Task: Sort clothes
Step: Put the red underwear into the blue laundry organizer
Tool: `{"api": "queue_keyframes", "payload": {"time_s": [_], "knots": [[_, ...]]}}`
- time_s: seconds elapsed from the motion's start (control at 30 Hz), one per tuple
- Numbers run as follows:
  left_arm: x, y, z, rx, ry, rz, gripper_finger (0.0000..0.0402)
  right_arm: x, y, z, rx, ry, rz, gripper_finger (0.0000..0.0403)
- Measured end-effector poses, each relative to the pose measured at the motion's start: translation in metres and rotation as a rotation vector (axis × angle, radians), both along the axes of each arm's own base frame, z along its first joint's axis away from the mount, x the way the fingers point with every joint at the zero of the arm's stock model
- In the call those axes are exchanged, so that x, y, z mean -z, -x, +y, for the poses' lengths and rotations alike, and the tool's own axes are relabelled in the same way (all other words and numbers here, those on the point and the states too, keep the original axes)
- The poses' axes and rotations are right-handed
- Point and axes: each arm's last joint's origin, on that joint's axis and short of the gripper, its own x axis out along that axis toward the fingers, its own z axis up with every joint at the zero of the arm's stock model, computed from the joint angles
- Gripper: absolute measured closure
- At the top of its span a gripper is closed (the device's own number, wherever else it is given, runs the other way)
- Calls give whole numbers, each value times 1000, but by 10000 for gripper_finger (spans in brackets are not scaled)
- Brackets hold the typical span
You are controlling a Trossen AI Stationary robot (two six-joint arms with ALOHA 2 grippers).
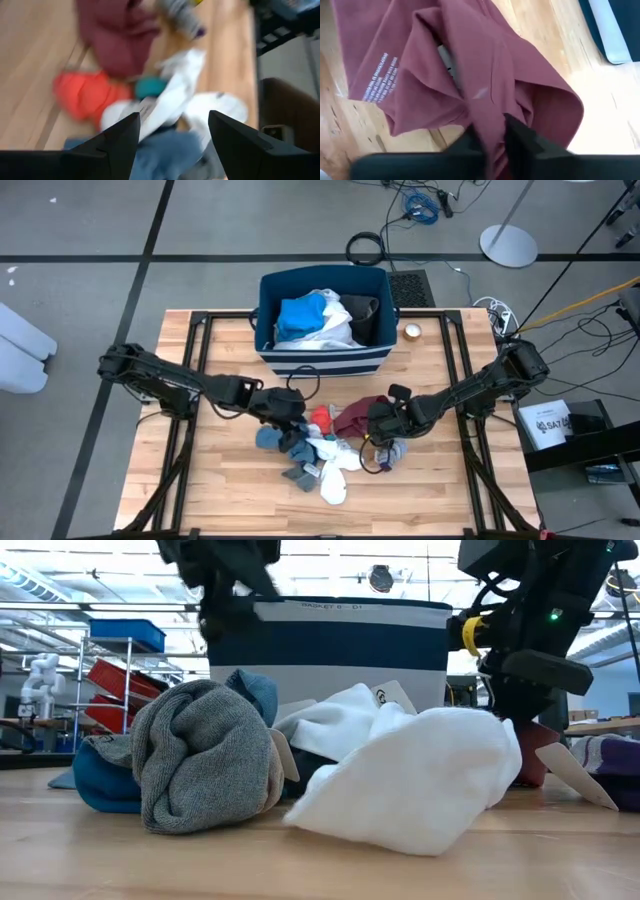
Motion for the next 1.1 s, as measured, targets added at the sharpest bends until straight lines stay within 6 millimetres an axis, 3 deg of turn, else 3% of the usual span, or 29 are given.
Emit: {"api": "queue_keyframes", "payload": {"time_s": [0.17, 0.3, 0.57, 0.7, 1.1], "knots": [[-14, -9, -8, 76, -36, -200, 157, -8, 0, 0, -4, -4, 13, 391], [-26, -14, -14, 113, -61, -345, 157, -32, -1, 4, 1, -10, 1, 398], [-34, -17, -22, 77, -185, -483, 157, -92, -8, 30, -109, -104, -270, 400], [-34, -19, -25, 56, -193, -505, 157, -111, -10, 43, -208, -103, -423, 401], [-13, -40, -35, 99, -123, -548, 157, -128, -16, 58, -339, -85, -602, 402]]}}
